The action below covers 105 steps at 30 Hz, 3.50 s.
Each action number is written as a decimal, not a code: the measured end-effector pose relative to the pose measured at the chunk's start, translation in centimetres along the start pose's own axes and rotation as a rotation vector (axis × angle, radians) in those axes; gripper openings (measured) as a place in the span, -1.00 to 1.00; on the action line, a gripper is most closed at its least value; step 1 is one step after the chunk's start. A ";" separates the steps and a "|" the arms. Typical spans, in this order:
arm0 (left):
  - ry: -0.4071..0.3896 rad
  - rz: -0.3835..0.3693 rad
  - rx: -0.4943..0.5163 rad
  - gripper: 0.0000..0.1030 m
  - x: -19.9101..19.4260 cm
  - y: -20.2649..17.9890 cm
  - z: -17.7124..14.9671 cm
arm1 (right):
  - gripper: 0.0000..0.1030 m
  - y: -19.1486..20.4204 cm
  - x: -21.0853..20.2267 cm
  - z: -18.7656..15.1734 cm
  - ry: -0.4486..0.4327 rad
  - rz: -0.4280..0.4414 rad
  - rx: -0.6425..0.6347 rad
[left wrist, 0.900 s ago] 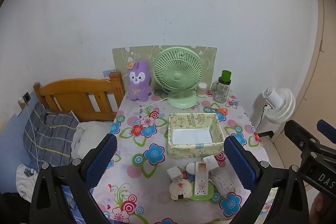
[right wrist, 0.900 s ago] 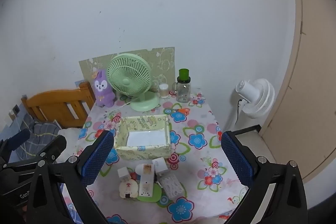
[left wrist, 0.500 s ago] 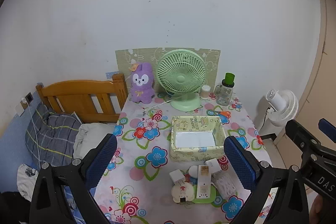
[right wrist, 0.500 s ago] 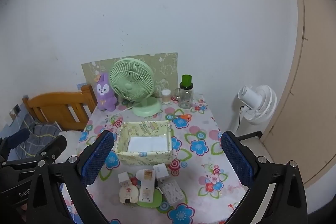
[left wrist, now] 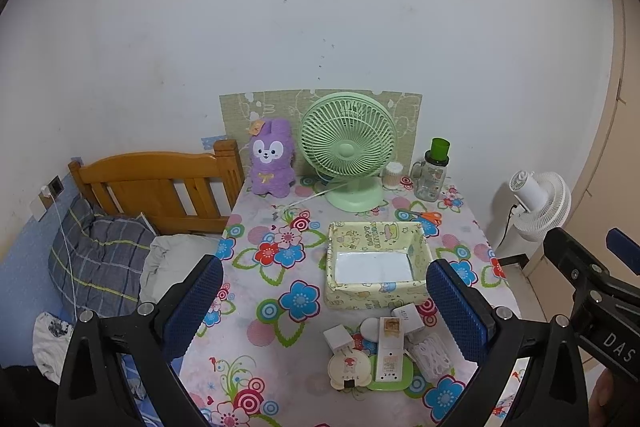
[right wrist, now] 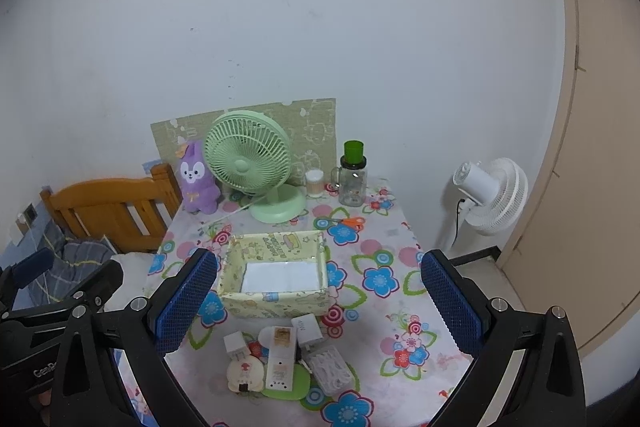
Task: Organize rigid objects
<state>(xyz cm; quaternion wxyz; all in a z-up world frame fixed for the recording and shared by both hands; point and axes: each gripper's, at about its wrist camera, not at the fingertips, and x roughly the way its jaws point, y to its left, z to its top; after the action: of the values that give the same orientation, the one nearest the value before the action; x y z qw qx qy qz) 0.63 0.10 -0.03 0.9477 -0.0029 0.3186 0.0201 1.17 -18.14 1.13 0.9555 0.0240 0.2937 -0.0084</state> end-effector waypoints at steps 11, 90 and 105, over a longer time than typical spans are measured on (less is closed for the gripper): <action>0.006 -0.009 0.000 0.99 0.0 -0.1 0.3 | 1.00 -0.3 0.3 -0.1 0.010 -0.014 0.006; 0.157 -0.071 0.047 1.00 8.7 -1.8 -5.0 | 0.99 -1.7 9.4 -6.8 0.130 -0.010 -0.014; 0.269 -0.075 0.031 1.00 15.9 -1.3 -11.1 | 0.96 -2.3 15.7 -13.5 0.182 0.031 -0.021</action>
<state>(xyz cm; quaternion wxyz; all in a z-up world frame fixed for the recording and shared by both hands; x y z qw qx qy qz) 6.66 -0.84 -18.50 0.8964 -0.0029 0.4429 -0.0206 6.49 -19.83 -18.97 0.9250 0.0193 0.3792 0.0116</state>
